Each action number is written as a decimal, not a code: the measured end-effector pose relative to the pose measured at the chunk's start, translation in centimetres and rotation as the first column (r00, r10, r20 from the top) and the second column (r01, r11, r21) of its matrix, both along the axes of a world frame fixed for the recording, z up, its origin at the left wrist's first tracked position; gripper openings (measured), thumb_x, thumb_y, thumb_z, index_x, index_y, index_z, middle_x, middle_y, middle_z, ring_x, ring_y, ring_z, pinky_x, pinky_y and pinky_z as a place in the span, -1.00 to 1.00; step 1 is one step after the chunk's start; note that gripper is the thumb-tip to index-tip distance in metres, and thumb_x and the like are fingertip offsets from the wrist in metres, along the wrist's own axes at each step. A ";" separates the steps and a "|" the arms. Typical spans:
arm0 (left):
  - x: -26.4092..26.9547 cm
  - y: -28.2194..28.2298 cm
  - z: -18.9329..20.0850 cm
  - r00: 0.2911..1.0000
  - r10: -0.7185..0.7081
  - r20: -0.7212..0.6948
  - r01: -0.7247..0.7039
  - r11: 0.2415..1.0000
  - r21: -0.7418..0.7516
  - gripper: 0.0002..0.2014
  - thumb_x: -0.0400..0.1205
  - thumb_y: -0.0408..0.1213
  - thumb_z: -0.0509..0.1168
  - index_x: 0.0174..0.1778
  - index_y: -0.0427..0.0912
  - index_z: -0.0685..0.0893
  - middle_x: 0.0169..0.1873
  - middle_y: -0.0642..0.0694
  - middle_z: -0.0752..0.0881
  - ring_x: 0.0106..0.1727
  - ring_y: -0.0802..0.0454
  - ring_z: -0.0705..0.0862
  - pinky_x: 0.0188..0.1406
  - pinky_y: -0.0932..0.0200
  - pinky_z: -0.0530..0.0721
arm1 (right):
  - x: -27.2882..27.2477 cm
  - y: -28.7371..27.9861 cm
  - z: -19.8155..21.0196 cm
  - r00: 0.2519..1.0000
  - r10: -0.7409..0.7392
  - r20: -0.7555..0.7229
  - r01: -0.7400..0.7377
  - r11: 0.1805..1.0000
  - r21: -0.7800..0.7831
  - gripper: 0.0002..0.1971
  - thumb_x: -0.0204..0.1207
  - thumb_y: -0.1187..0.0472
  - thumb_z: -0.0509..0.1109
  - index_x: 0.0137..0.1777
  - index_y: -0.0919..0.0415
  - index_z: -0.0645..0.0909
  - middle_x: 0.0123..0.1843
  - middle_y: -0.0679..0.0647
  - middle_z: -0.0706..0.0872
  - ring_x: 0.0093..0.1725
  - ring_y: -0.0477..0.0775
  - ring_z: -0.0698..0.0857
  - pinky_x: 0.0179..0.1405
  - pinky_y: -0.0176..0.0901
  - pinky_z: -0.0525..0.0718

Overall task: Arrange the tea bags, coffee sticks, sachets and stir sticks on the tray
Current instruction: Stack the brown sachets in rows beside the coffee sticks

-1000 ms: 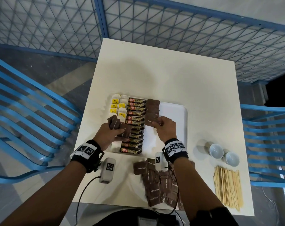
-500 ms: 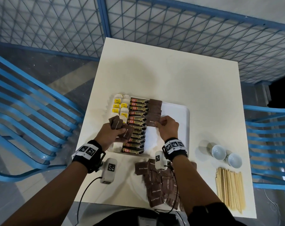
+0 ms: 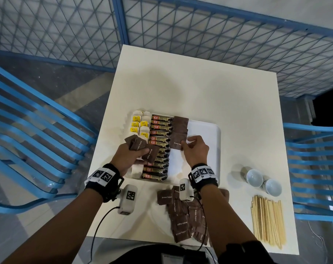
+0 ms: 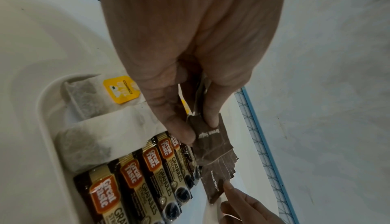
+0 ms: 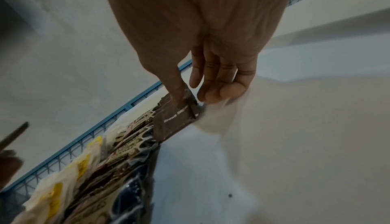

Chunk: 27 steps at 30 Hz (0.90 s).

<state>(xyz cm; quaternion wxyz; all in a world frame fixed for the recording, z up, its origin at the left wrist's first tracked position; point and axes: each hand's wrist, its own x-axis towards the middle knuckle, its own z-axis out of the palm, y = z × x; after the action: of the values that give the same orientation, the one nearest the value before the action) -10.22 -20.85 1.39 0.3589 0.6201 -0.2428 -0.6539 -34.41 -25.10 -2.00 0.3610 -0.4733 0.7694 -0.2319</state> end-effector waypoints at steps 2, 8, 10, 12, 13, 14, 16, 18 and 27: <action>0.0 -0.1 0.0 1.000 0.007 -0.017 -0.008 1.000 -0.012 -0.72 0.59 -0.61 0.44 0.02 -0.13 0.65 -0.04 -0.13 0.80 -0.01 -0.19 0.81 -0.16 -0.15 0.87 | 0.5 0.3 0.2 1.000 0.017 0.010 -0.017 0.999 -0.048 -0.86 0.55 0.12 0.52 0.01 0.09 0.64 -0.28 -0.09 0.71 -0.23 -0.13 0.67 -0.18 -0.34 0.55; -0.6 0.0 0.6 0.997 0.028 -0.067 -0.030 0.999 -0.035 -0.74 0.62 -0.61 0.41 0.11 -0.21 0.66 -0.03 -0.16 0.79 0.02 -0.17 0.83 -0.14 -0.20 0.87 | 4.1 1.6 1.7 0.933 0.307 0.191 -0.291 0.951 -0.106 -0.81 0.56 0.00 0.54 0.02 0.09 0.73 -0.18 -0.07 0.78 -0.20 -0.17 0.72 -0.22 -0.43 0.63; -0.6 0.1 0.7 0.997 -0.002 -0.072 -0.001 0.999 -0.054 -0.71 0.62 -0.58 0.43 0.23 -0.32 0.65 0.06 -0.27 0.80 0.08 -0.23 0.83 -0.10 -0.24 0.86 | 4.9 1.8 2.2 0.885 0.382 0.267 -0.374 0.924 -0.080 -0.75 0.52 -0.02 0.57 0.04 0.13 0.74 -0.12 -0.05 0.81 -0.17 -0.21 0.73 -0.22 -0.47 0.63; -0.5 0.1 0.7 0.998 -0.012 -0.066 0.009 0.999 -0.047 -0.68 0.63 -0.53 0.44 0.30 -0.39 0.62 0.12 -0.34 0.79 0.10 -0.27 0.83 -0.07 -0.28 0.85 | 5.3 1.8 2.2 0.858 0.447 0.254 -0.447 0.892 -0.060 -0.74 0.49 0.00 0.60 0.01 0.16 0.74 -0.15 -0.06 0.79 -0.21 -0.23 0.70 -0.23 -0.46 0.61; -0.5 0.1 0.6 0.997 0.001 -0.074 -0.003 0.999 -0.032 -0.67 0.64 -0.50 0.44 0.31 -0.39 0.61 0.13 -0.37 0.78 0.09 -0.29 0.83 -0.06 -0.29 0.85 | 5.4 1.8 2.1 0.854 0.461 0.239 -0.463 0.885 -0.052 -0.76 0.49 0.02 0.60 -0.02 0.18 0.74 -0.17 -0.06 0.78 -0.21 -0.21 0.69 -0.23 -0.43 0.61; -0.6 0.1 0.6 0.997 0.015 -0.082 -0.016 1.000 -0.014 -0.66 0.65 -0.47 0.45 0.32 -0.39 0.60 0.14 -0.39 0.78 0.09 -0.30 0.83 -0.08 -0.28 0.85 | 5.5 1.7 2.0 0.858 0.458 0.234 -0.460 0.886 -0.047 -0.78 0.50 0.05 0.60 -0.02 0.19 0.75 -0.17 -0.05 0.78 -0.19 -0.18 0.71 -0.20 -0.37 0.63; -0.7 0.1 0.5 0.997 0.032 -0.075 -0.030 0.999 0.023 -0.66 0.65 -0.44 0.45 0.33 -0.37 0.61 0.14 -0.40 0.77 0.08 -0.31 0.83 -0.15 -0.21 0.85 | 5.6 1.4 1.9 0.864 0.444 0.236 -0.444 0.894 -0.055 -0.84 0.53 0.13 0.57 0.03 0.19 0.78 -0.12 -0.06 0.80 -0.16 -0.21 0.70 -0.15 -0.36 0.60; -0.7 0.0 0.2 0.999 0.029 -0.042 -0.027 0.999 0.043 -0.66 0.65 -0.42 0.46 0.33 -0.33 0.63 0.11 -0.39 0.78 0.05 -0.28 0.84 -0.21 -0.14 0.84 | 5.7 1.3 2.0 0.863 0.448 0.234 -0.441 0.894 -0.083 -0.86 0.58 0.20 0.51 0.10 0.15 0.80 -0.07 -0.11 0.79 -0.12 -0.33 0.67 -0.11 -0.48 0.54; -0.4 -0.5 -0.3 0.996 0.029 0.081 -0.027 0.999 -0.022 -0.83 0.70 -0.47 0.37 0.17 -0.20 0.71 -0.09 -0.19 0.81 -0.17 -0.09 0.81 -0.32 0.10 0.71 | 6.0 2.1 1.6 0.874 0.315 0.369 -0.328 0.944 -0.030 -0.89 0.52 0.15 0.59 -0.03 0.07 0.71 -0.14 -0.01 0.81 -0.20 -0.09 0.75 -0.21 -0.28 0.70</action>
<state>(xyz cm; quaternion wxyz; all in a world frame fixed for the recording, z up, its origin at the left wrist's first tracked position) -10.66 -21.31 1.13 0.3643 0.6457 -0.2552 -0.6207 -28.39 -23.05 -0.38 0.5404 -0.5363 0.6022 -0.2403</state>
